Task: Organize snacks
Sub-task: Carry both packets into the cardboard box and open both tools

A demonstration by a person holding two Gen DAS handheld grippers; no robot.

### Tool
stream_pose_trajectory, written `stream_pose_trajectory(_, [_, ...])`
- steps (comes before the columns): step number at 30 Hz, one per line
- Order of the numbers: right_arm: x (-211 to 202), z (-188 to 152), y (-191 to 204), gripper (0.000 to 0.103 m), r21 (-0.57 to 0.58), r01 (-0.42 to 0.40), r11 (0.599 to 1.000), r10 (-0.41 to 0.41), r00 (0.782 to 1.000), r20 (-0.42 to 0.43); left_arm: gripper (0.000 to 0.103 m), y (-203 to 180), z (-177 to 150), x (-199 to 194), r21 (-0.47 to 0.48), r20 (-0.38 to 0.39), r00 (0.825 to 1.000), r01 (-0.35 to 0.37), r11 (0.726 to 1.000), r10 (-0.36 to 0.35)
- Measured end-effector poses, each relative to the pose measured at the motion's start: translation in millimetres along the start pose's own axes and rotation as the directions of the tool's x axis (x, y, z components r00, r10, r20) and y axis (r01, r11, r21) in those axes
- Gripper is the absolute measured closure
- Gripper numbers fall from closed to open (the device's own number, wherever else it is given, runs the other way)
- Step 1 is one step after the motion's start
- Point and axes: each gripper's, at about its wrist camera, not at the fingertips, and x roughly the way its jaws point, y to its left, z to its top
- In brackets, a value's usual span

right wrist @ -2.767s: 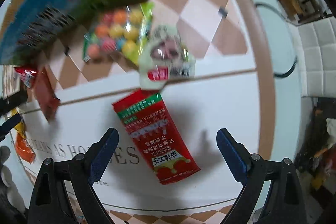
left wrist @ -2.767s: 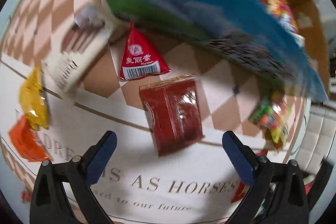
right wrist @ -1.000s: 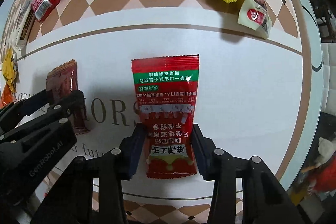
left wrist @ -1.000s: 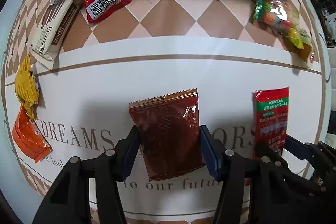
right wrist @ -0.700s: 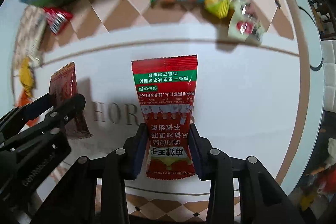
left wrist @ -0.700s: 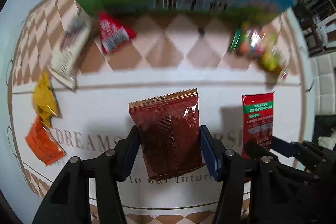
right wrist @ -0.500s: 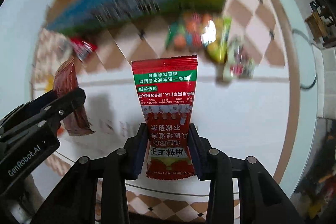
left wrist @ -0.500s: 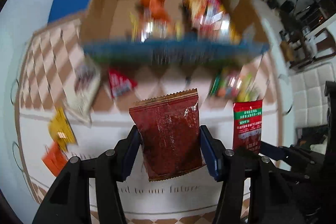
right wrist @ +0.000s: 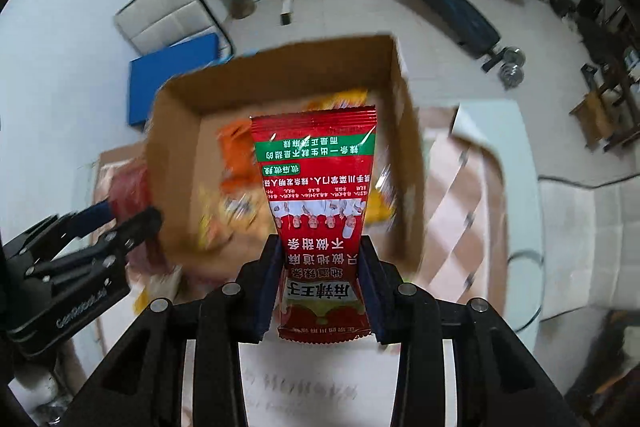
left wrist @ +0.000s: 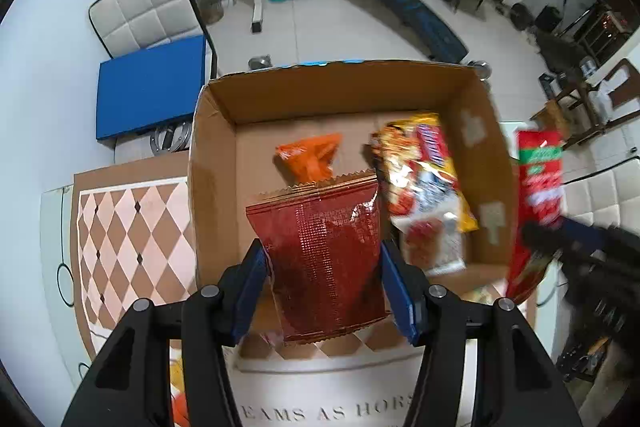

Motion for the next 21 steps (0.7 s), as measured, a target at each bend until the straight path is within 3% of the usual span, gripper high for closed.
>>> stream_pose_trajectory(6, [46,71,-5,0.063,0.001,0.115,0.993,-0.115,0.991,-0.063,0.049,23,34,60,-0.007,-0.114,0.992,-0.051,0.999,0.050])
stream_pose_trajectory(12, [95,95,-13,0.063,-0.020,0.178,0.984,-0.179,0.977,-0.115,0.048,37,47,103,-0.017,-0.208,0.976,-0.072,0.997,0.067])
stream_pose_trajectory(15, [114,100,-16,0.061,-0.016,0.198,0.980,-0.198,0.969,-0.146,0.048,40,48,111,-0.036,-0.218,0.973,-0.090,0.995,0.080])
stream_pose_trajectory(16, [122,101,-19,0.056,-0.003,0.200,0.980,-0.197,0.966,-0.165,0.046,42,48,113,-0.059,-0.227,0.972,-0.074,0.996,0.059])
stream_pose_trajectory(17, [129,101,-20,0.042,-0.001,0.214,0.977,-0.210,0.960,-0.184,0.040,44,49,115,-0.077,-0.237,0.971,-0.058,0.995,0.039])
stream_pose_trajectory(18, [133,100,-21,0.034,0.000,0.215,0.977,-0.211,0.959,-0.191,0.029,46,49,117,-0.094,-0.243,0.970,-0.045,0.995,0.021])
stream_pose_trajectory(19, [134,100,-20,0.031,0.002,0.197,0.980,-0.193,0.963,-0.188,0.022,47,48,117,-0.104,-0.240,0.971,-0.043,0.994,0.017])
stream_pose_trajectory(21, [133,100,-16,0.021,-0.010,0.194,0.981,-0.193,0.963,-0.189,0.019,48,48,114,-0.101,-0.224,0.974,-0.040,0.994,0.017])
